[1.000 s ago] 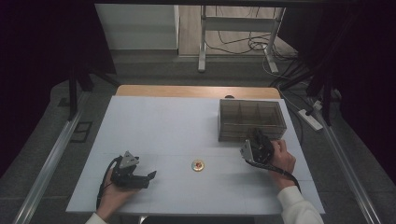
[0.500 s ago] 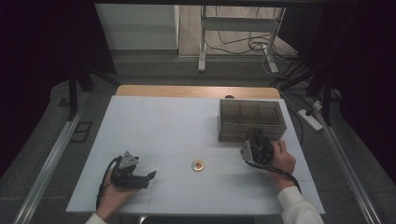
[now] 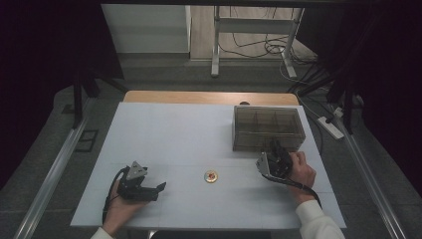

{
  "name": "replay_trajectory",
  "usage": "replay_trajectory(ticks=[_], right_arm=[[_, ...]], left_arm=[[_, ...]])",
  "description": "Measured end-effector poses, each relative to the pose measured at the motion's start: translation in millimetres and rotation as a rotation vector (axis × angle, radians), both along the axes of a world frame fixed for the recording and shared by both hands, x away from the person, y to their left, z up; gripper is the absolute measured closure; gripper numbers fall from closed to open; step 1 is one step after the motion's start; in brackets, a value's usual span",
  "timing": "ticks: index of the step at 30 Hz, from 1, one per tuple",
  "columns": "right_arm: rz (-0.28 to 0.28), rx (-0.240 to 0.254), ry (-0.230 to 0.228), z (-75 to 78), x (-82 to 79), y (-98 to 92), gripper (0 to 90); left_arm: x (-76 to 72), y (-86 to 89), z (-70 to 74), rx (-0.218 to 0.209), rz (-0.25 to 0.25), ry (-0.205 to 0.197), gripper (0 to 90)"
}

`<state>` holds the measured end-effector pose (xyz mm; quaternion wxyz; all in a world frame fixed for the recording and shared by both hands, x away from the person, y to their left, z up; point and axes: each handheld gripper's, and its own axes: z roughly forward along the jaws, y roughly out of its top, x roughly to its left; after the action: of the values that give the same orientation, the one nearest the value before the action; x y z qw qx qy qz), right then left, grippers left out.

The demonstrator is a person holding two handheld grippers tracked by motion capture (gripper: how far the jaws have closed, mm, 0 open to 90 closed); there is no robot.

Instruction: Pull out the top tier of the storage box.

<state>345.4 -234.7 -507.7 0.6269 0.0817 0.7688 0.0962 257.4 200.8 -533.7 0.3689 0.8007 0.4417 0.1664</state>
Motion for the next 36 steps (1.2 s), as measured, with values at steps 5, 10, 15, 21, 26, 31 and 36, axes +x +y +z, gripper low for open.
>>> replay_trajectory(ticks=[5,10,15,21,26,31,36], right_arm=[[0.004,0.003,-0.003,-0.1,-2.8,-0.6,80.2],[0.006,0.001,-0.001,-0.7,-5.4,-1.2,80.2],[0.004,-0.005,0.000,-0.8,-7.4,-1.3,80.2],[0.010,-0.005,0.006,-2.2,-10.1,-2.1,80.1],[0.008,0.005,0.011,-1.9,-10.8,-3.0,80.0],[0.011,0.012,0.013,-1.7,-11.0,-3.5,79.9],[0.011,0.016,0.016,-1.5,-11.3,-3.7,79.8]], left_arm=[[-0.4,0.3,0.2,0.001,0.002,0.000,9.7],[-0.5,0.2,0.2,0.002,0.001,0.000,9.7],[-0.4,0.5,0.1,0.001,0.002,0.001,9.7],[-0.4,0.7,0.2,0.000,0.001,0.001,9.7],[-0.5,0.9,0.2,-0.001,0.004,0.001,9.7],[-0.5,1.3,0.1,-0.002,0.005,0.002,9.7],[-0.7,1.2,0.1,-0.001,0.004,0.001,9.7]])
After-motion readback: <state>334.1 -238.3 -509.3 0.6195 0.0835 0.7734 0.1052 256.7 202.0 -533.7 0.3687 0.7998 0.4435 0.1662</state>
